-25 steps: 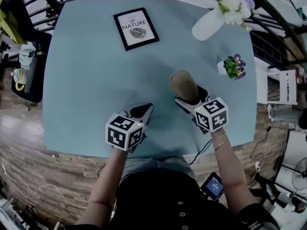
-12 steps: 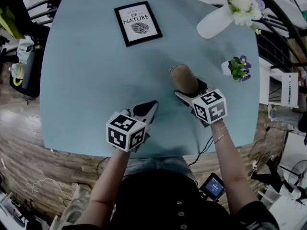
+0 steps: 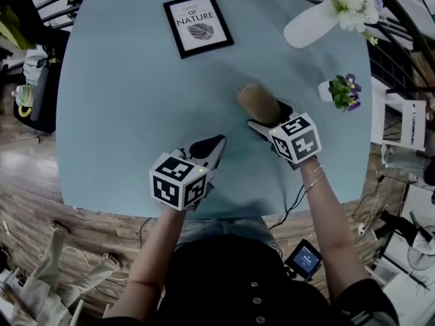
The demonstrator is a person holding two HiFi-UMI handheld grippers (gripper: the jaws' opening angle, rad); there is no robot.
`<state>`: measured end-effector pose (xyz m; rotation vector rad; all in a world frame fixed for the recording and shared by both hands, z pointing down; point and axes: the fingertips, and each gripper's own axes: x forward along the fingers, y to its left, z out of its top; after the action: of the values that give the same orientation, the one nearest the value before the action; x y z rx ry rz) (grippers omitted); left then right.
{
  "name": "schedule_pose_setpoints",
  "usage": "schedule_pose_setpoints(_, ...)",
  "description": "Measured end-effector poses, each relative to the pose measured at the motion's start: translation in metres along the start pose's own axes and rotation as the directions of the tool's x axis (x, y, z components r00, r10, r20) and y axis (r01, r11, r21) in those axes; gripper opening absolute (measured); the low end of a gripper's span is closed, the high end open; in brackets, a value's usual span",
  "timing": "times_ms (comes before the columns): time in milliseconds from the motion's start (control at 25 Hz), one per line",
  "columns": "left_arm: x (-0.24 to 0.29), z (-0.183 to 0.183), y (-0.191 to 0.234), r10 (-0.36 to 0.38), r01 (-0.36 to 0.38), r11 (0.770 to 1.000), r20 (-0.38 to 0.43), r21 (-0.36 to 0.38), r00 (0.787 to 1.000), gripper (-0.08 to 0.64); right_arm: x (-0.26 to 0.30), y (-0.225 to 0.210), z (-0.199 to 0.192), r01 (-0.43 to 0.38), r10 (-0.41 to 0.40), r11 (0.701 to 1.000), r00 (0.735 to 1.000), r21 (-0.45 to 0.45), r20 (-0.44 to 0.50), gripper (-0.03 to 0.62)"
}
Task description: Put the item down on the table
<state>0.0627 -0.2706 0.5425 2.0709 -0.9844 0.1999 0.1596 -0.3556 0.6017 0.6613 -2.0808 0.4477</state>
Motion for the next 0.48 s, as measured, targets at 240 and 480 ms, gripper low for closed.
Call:
schedule_pose_setpoints(240, -0.007, 0.002, 0.008, 0.011, -0.011, 1.000, 0.007, -0.012, 1.000, 0.017, 0.004, -0.001, 0.002, 0.017, -0.017, 1.000, 1.000, 0.004, -0.016, 0.400)
schedule_pose_setpoints(480, -0.009, 0.000, 0.012, 0.001, -0.001, 1.000, 0.002, -0.022, 1.000, 0.017, 0.011, 0.002, 0.000, 0.033, -0.032, 0.999, 0.999, 0.012, -0.042, 0.402)
